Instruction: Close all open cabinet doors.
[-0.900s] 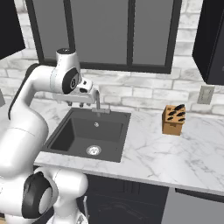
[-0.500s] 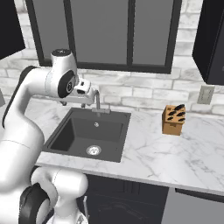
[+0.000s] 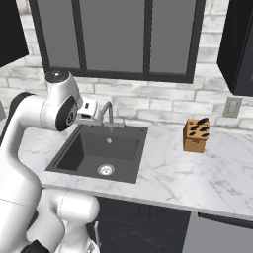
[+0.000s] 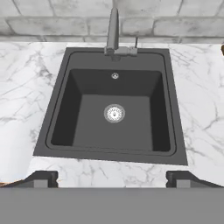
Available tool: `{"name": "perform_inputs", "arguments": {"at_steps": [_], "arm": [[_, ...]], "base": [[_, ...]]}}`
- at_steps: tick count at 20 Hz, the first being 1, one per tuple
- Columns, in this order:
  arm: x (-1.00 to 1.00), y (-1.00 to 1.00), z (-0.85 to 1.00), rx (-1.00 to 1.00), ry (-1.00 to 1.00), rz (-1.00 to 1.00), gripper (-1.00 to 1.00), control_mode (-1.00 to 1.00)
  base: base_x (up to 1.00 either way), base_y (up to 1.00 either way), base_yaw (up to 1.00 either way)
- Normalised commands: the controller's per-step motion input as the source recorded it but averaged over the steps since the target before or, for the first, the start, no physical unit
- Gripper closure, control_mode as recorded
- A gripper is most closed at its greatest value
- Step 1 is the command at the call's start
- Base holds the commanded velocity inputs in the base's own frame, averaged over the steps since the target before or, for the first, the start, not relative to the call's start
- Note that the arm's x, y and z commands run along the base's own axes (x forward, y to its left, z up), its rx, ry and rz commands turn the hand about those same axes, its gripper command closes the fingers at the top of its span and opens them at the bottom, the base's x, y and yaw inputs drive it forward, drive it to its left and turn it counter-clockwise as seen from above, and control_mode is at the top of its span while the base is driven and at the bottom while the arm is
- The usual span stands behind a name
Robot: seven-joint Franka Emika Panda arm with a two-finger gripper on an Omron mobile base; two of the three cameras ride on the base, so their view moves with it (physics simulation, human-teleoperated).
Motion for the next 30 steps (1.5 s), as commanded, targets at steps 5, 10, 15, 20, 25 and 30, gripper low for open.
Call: {"name": "perform_inputs", "arguments": {"at_steps": [5,10,15,20,25,30], "arm": [[0.0,0.0,0.0,0.0,0.0,0.0,-1.0,-1.0],[-0.08,0.0,0.0,-0.01,-0.07,0.0,-1.0,1.0],[0.0,0.0,0.0,0.0,0.0,0.0,-1.0,1.0],[0.0,0.0,0.0,0.0,0.0,0.0,-1.0,1.0],[0.0,0.0,0.0,0.0,0.0,0.0,-1.0,1.0],[0.0,0.0,0.0,0.0,0.0,0.0,-1.0,1.0]], "base": [[0.0,0.0,0.0],[-0.48,0.06,0.0],[-0.89,0.21,0.0],[-0.69,0.56,0.0],[-0.12,0.88,0.0],[0.0,0.99,-0.01]]}}
